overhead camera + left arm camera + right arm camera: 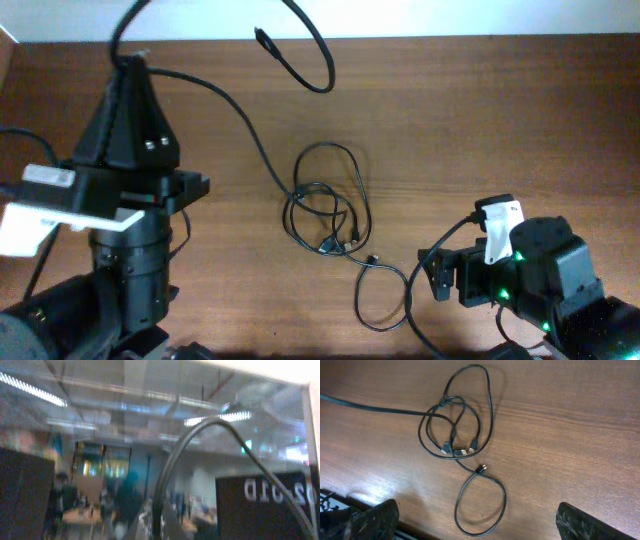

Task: Untangle cables

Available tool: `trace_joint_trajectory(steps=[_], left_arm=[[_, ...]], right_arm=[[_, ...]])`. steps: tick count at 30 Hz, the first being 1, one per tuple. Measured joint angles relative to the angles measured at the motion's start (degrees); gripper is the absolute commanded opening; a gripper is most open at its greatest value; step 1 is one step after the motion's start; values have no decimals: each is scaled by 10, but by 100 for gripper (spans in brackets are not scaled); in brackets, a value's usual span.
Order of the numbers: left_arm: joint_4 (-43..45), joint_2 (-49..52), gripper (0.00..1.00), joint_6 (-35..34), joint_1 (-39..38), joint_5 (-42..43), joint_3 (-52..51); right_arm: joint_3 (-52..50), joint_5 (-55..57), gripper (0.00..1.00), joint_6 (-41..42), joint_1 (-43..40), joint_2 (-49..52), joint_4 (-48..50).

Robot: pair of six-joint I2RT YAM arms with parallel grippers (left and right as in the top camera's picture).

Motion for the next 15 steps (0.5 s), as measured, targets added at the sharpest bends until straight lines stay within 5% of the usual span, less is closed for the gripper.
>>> trace_joint_trajectory(steps=[6,9,11,12,15], left_arm=[[130,4,0,25,0,-2,-1],[198,3,0,111,0,-86,-1],[48,-3,0,142,0,-148,10],[-98,2,0,148,0,-172,10],[-453,76,0,-67,1,-142,12]], right_arm=[[-1,-5,99,0,0,64,12],[-1,-12,99,-1,0,89,16],[-2,-29,100,0,0,90,16],[-2,-38,99,0,0,90,16],[-2,-48,98,0,0,80,14]])
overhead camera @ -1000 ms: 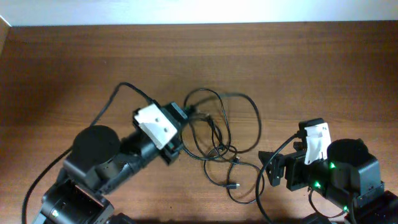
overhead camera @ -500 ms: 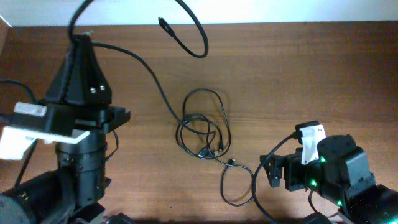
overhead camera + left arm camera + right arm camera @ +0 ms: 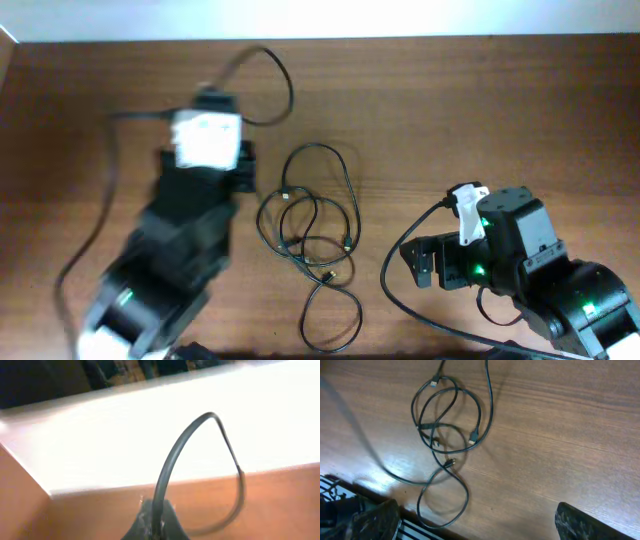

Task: Untangle cables

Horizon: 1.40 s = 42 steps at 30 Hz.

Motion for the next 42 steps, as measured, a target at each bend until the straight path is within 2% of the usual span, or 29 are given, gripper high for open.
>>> trace_joint_trajectory(steps=[3,7,8,9,13,17,18,21,23,24,28,30,34,37,39,42], left_arm=[[-106,130,0,-109,0,113,-5],[-135,297,0,-149,0,217,-5],[-137,304,91,-153,0,226,-5],[-148,313,99,-155,0,233,-5],[-191,322,99,-159,0,239,-5],[-334,322,99,-164,0,241,-4],[-364,322,99,-184,0,241,-4],[-371,322,99,-237,0,243,-26],[-315,323,99,-272,0,245,-79],[-278,322,94,-282,0,250,-109],[-97,325,89,-322,0,259,-202],[-64,325,89,-325,0,250,-212],[-54,325,92,-342,2,197,-234],[-30,325,77,-352,32,183,-246],[-1,325,53,-358,42,183,-249],[19,325,47,-361,42,194,-250]], right_arm=[[0,0,97,0,0,0,-8],[0,2,97,0,0,0,-14],[0,2,97,0,0,0,-13],[0,2,97,0,0,0,-13],[0,2,97,-1,0,0,-13],[0,2,97,0,0,-1,-14],[0,2,97,0,0,-1,-14],[0,2,97,0,0,-1,-13],[0,2,97,-1,0,-1,-13],[0,3,97,0,0,-1,-14],[0,2,97,-1,0,-1,-15],[0,2,97,0,0,-1,-15],[0,2,97,0,0,-1,-15],[0,2,97,-1,0,-1,-16],[0,2,97,0,0,-1,-15],[0,2,97,0,0,-1,-15]])
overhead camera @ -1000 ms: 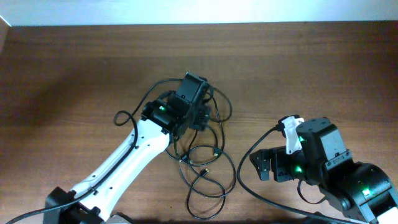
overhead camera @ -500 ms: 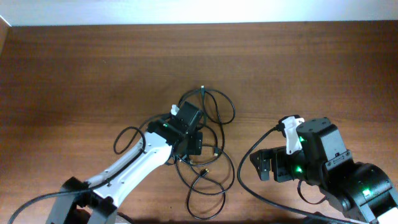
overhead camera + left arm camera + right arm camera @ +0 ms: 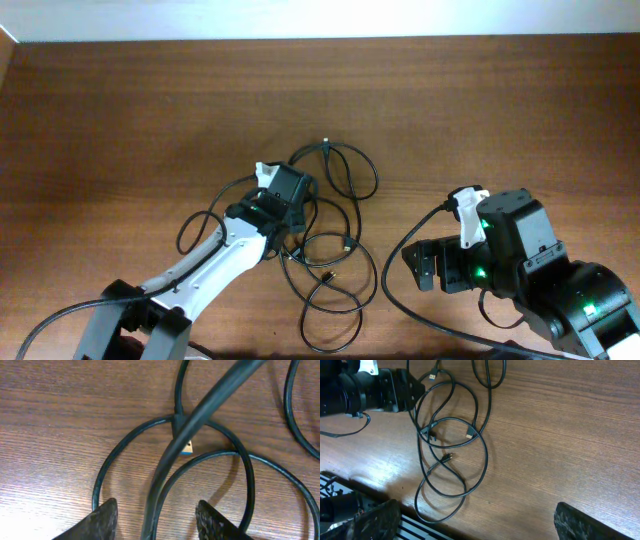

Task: Untangle cables

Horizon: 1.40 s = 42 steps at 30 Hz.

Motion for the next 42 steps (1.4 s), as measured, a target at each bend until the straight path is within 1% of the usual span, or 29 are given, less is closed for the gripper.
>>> trace_joint_trajectory(steps=[1,3,5,9,10,11,12,16,18,20,22,24,26,27,28,29,31,36,38,40,41,42], left_arm=[[5,0,43,0,0,2,-7],[21,0,44,-1,0,3,-30],[34,0,30,-2,0,16,-46],[56,0,29,-2,0,28,-50],[62,0,20,-2,0,28,-51],[65,0,2,-2,0,28,-52],[67,0,0,-2,0,28,-52],[68,0,0,-1,0,34,-52],[64,-16,0,25,0,71,-40],[63,-93,0,40,0,103,16],[71,-193,0,49,0,112,82],[100,-262,0,61,11,116,118],[188,-294,0,65,32,117,120],[247,-315,0,67,48,117,123],[281,-328,0,67,59,117,122],[355,-334,0,67,70,118,124],[470,-339,0,67,82,118,123],[586,-338,0,67,114,118,124],[580,-338,0,67,150,118,125],[498,-337,0,69,214,120,129],[476,-334,0,69,242,120,130],[437,-323,0,70,292,120,132]], right_arm=[[0,0,97,0,0,0,0],[0,0,97,0,0,0,0],[0,0,97,0,0,0,0],[0,0,97,0,0,0,0],[0,0,97,0,0,0,0],[0,0,97,0,0,0,0],[0,0,97,0,0,0,0],[0,0,97,0,0,0,-8],[0,0,97,0,0,0,-11],[0,0,97,0,0,0,-11],[0,0,97,0,0,0,-11],[0,0,97,0,0,0,-11],[0,0,97,0,0,0,-12],[0,0,97,0,0,0,-12],[0,0,97,0,0,0,-12],[0,0,97,0,0,0,-12],[-2,0,97,0,0,-1,-12],[-3,0,97,0,0,-1,-12],[-3,0,97,0,0,-1,-12],[-3,0,97,0,0,-1,-12],[-3,0,97,0,0,-1,-12],[-3,0,97,0,0,-1,-13]])
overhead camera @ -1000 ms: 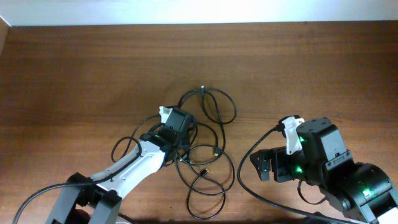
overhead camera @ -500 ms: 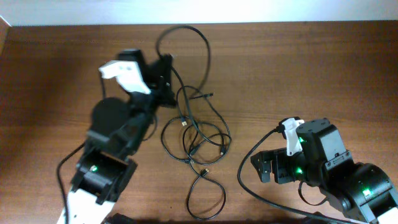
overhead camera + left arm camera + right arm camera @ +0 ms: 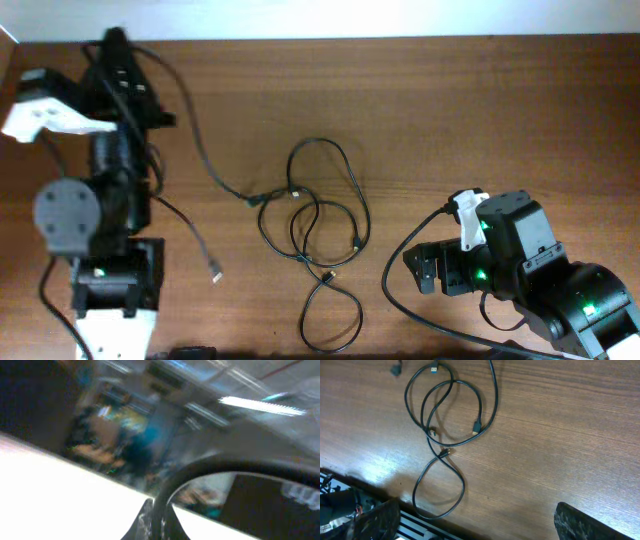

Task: Untangle cables

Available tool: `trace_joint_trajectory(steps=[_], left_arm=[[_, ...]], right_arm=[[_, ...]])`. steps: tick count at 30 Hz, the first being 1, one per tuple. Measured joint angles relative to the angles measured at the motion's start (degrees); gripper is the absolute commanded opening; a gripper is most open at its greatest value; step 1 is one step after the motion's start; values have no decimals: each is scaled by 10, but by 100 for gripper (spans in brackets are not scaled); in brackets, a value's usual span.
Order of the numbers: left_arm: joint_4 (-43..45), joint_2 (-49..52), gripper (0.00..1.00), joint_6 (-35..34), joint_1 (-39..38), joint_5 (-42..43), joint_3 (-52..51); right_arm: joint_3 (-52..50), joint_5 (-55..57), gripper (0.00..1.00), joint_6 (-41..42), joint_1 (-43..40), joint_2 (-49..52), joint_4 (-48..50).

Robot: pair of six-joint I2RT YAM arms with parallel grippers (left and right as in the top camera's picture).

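Several thin black cables lie in a loose tangle (image 3: 320,222) at the middle of the wooden table (image 3: 480,120); it also shows in the right wrist view as the tangle (image 3: 451,407). My left gripper (image 3: 113,42) is raised at the far left, shut on a thicker black cable (image 3: 161,505). That cable (image 3: 195,150) runs down to a plug (image 3: 253,197) just left of the tangle. Its other end (image 3: 215,271) hangs lower left. The left wrist view is blurred and faces the room. My right gripper (image 3: 480,530) stands open at the lower right, holding nothing.
A single loop (image 3: 440,491) trails from the tangle toward the table's front edge. The right arm's own cable (image 3: 395,285) arcs beside that loop. A pale wall (image 3: 320,15) borders the table's far side.
My left gripper was low at the tangle, jaws apart around a cable. Now it is raised at the far left, shut on a cable that leads away from the tangle. The right arm has not moved.
First my left arm stood raised at the left with a cable in its jaws. Then it was nearer the centre, still holding it. Later it was down on the tangle, jaws apart. Now it is raised again at the left with a cable. The right gripper stayed open throughout.
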Motion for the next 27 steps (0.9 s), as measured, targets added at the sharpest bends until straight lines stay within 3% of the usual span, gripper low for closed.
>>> trace_joint_trajectory(steps=[4,7,12,21,22,23,24,27], left_arm=[[-97,50,0,2,151,-2,1],[-113,72,0,24,254,-10,1],[-117,95,0,123,362,-51,1],[-146,186,0,206,563,-64,1],[-150,202,17,208,581,-68,1],[-161,228,47,210,604,-73,1],[-169,246,99,212,612,-76,1],[-184,266,99,215,613,-77,1]], right_arm=[[0,0,97,0,0,0,0],[0,0,97,0,0,0,0],[0,0,97,-4,0,0,-6],[0,0,98,-5,0,4,-6],[0,0,98,-5,0,14,-5],[0,0,97,-5,0,21,-5],[0,0,98,-5,0,31,-5],[0,0,98,-5,0,51,-5]])
